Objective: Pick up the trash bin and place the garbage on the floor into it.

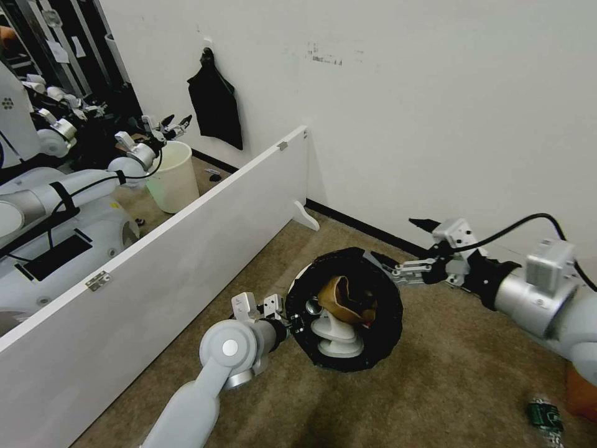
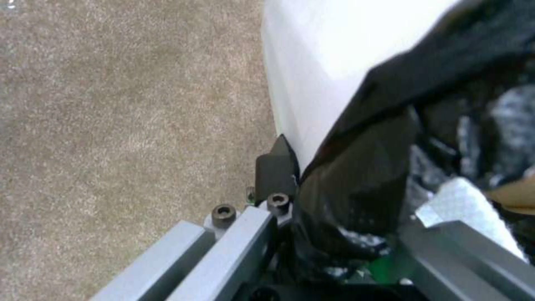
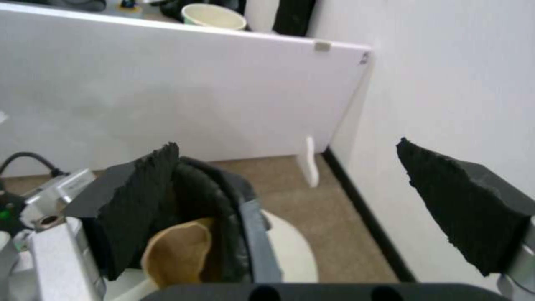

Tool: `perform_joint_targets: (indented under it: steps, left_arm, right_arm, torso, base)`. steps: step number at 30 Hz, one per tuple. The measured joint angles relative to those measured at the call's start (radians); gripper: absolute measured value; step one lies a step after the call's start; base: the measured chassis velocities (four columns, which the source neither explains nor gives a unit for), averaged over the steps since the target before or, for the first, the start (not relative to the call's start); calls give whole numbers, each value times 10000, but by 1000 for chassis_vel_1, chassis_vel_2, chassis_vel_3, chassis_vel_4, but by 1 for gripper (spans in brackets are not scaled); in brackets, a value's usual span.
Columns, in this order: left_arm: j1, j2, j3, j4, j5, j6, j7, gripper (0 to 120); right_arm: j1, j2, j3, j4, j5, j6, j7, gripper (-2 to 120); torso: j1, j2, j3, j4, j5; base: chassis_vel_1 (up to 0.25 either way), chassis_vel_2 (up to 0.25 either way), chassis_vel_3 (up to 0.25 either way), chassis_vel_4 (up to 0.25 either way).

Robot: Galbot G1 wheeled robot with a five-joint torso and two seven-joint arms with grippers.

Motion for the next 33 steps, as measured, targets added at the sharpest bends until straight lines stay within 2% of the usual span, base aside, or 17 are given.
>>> perform_joint_targets:
  steps: [2, 3, 5, 6, 8, 9, 11, 12, 14, 15, 17, 22, 28, 33]
  left_arm:
    - [64, 83, 44, -118, -4, 1, 52, 0]
    - [64, 83, 44, -118, -4, 1, 52, 0]
    - [131, 141, 65, -186, 22, 0, 128, 0]
    - [131, 141, 65, -186, 22, 0, 128, 0]
    - [251, 201, 67, -291, 96, 0, 240, 0]
    - [251, 201, 67, -291, 96, 0, 240, 0]
    - [403, 251, 56, -412, 164, 1, 329, 0]
    - [403, 251, 56, -412, 164, 1, 329, 0]
    - [593, 311, 20, -557, 251, 1, 379, 0]
    - [593, 311, 20, -557, 251, 1, 379, 0]
    - [760, 330, -16, -697, 280, 0, 380, 0]
    - [917, 336, -58, -888, 272, 0, 318, 0]
    - [965, 197, -133, -1073, 29, -1, 75, 0]
    - [1009, 51, -104, -1121, 40, -1, -27, 0]
  right_arm:
    - [-16, 655, 119, 168, -426, 122, -254, 100]
    - [-16, 655, 119, 168, -426, 122, -254, 100]
    - [-18, 1307, 191, 307, -796, 238, -479, 100]
    - [-18, 1307, 191, 307, -796, 238, -479, 100]
    - [2, 2282, 181, 349, -1286, 443, -761, 100]
    - [2, 2282, 181, 349, -1286, 443, -761, 100]
    - [48, 3141, 78, 355, -1821, 655, -1058, 100]
    - [48, 3141, 78, 355, -1821, 655, -1058, 100]
    - [136, 4071, -29, 355, -2479, 905, -1411, 100]
    - [136, 4071, -29, 355, -2479, 905, -1411, 100]
    - [236, 4628, -67, 354, -3022, 1125, -1769, 100]
    - [458, 5323, -151, 351, -3795, 1447, -2287, 100]
    - [607, 6110, -181, 347, -4441, 1997, -2875, 100]
    - [963, 7142, -420, 342, -5097, 2329, -3327, 100]
  torso:
    - [0, 0, 0, 1, 0]
    - [0, 0, 0, 1, 0]
    - [0, 0, 0, 1, 0]
    - [0, 0, 0, 1, 0]
    - [0, 0, -1, 0, 0]
    - [0, 0, -1, 0, 0]
    - [0, 0, -1, -3, 0]
    - [0, 0, -1, -3, 0]
    - [0, 0, -1, 0, 0]
    - [0, 0, -1, 0, 0]
    - [-1, 1, -1, 1, 0]
    - [-1, 1, 0, 2, 0]
    - [-1, 1, 0, 1, 0]
    - [0, 1, 0, 0, 0]
  base:
    - [0, 0, 0, 0]
    - [0, 0, 0, 0]
    - [0, 0, 0, 0]
    - [0, 0, 0, 0]
    - [0, 0, 0, 0]
    - [0, 0, 0, 0]
    - [0, 0, 0, 0]
    - [0, 0, 0, 0]
    - [0, 0, 0, 0]
    - [0, 0, 0, 0]
    - [0, 0, 0, 0]
    - [0, 0, 0, 0]
    - [0, 0, 0, 0]
    - [0, 0, 0, 0]
